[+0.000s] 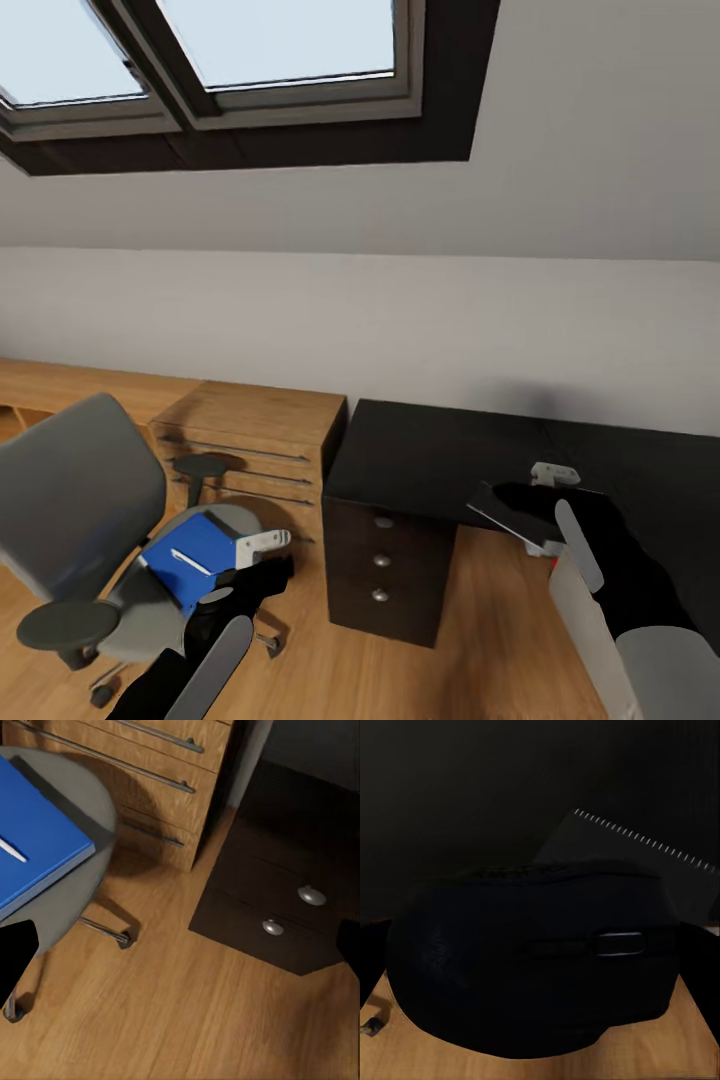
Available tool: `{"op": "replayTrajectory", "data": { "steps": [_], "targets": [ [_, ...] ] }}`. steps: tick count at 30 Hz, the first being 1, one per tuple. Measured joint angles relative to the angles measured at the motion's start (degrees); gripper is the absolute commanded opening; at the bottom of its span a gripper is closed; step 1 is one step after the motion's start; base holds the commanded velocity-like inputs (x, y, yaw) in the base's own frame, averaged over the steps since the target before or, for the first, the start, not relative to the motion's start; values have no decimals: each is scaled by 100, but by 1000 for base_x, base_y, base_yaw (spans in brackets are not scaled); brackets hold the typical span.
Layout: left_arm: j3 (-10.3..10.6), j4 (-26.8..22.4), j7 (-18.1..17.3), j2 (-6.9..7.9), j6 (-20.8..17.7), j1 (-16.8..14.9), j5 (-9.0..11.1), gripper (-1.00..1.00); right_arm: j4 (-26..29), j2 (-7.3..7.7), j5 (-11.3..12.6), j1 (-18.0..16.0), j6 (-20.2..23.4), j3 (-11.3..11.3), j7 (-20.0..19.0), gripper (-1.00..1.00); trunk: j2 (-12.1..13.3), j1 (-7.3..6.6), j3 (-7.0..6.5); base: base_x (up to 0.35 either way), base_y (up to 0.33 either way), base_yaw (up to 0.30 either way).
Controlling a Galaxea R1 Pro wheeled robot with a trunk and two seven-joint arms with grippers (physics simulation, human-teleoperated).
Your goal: In the bedroom, organize the workspace by keeping the computer under the desk, ensuring the monitor is on the desk, placing the keyboard on the desk next to the monitor, placing the mouse on the desk next to the keyboard, moving the folder from the swivel chair onto the desk next to the mouse, stacking the notebook on top of the folder with the pen on top of the notebook, and positioning the swivel chair next to the desk.
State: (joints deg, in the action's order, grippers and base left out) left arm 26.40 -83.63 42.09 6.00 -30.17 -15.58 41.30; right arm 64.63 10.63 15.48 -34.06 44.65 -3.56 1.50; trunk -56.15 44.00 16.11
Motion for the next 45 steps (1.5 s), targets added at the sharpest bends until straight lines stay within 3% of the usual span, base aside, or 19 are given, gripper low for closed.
{"op": "replayTrajectory", "data": {
  "steps": [35,45],
  "targets": [
    [18,-22,0,5,0,0,-9,100,-162,18,-21,0,-183,3,0,-100,0,0,0,0,0,-285],
    [18,-23,0,3,0,0,-9,100,-216,7,-26,0,-185,12,0,-100,0,0,-6,0,0,-91]
  ]
}}
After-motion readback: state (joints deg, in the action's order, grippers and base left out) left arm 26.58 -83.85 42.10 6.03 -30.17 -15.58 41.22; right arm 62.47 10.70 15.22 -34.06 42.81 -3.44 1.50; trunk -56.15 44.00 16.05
